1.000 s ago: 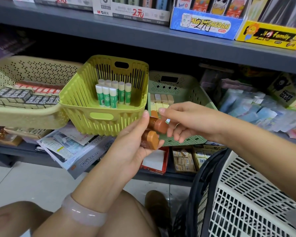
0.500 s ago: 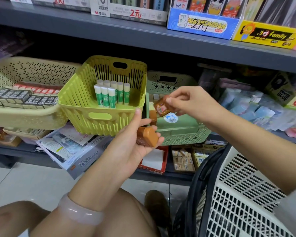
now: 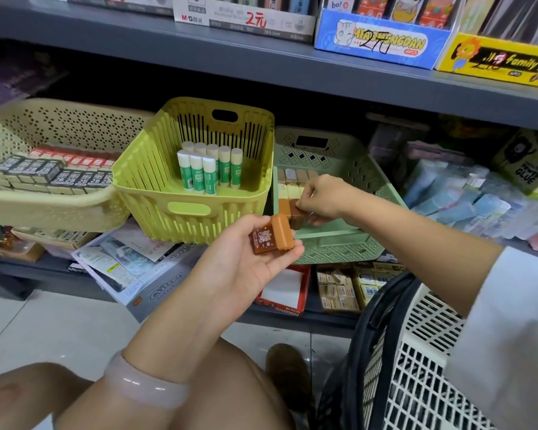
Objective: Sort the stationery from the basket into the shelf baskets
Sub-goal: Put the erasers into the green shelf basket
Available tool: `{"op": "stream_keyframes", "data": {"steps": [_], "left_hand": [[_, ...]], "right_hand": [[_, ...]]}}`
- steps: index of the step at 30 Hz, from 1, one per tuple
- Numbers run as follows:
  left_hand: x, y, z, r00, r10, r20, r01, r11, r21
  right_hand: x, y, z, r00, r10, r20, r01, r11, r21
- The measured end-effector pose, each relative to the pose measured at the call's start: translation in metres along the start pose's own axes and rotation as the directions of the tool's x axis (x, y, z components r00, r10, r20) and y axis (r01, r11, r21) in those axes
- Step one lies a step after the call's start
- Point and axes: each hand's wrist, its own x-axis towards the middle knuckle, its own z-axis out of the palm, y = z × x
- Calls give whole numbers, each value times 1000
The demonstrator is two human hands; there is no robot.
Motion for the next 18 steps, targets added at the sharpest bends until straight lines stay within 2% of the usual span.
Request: {"op": "stream_keyframes", "data": {"steps": [2,4,7,12,16,18], "left_hand": [[2,0,0,1000,-2,7,2,1000,-8],[3,-2,-1,1000,7,9,-7,1000,-10],[4,-4,-1,998,48,35,-50,997,66],[2,-11,1,991,126,53,-134,968,210],[2,-16,1,981,168,92,-188,939,290],[3,-18,1,981,160,107,-187,925,331]], "right_hand": [[-12,-1,-8,998,-55,-41,55,998,-6],[-28,-7,-15,983,-165,-83,171,983,71],[-56,-17,-21,955,-293,34,278,933,229],[-85,-25,-22,957,-254,142,239,964,115],[-89,-24,-22,954,-263,148,231,952,203],[-84,-20,-23,961,-244,128,195,931,308]]}}
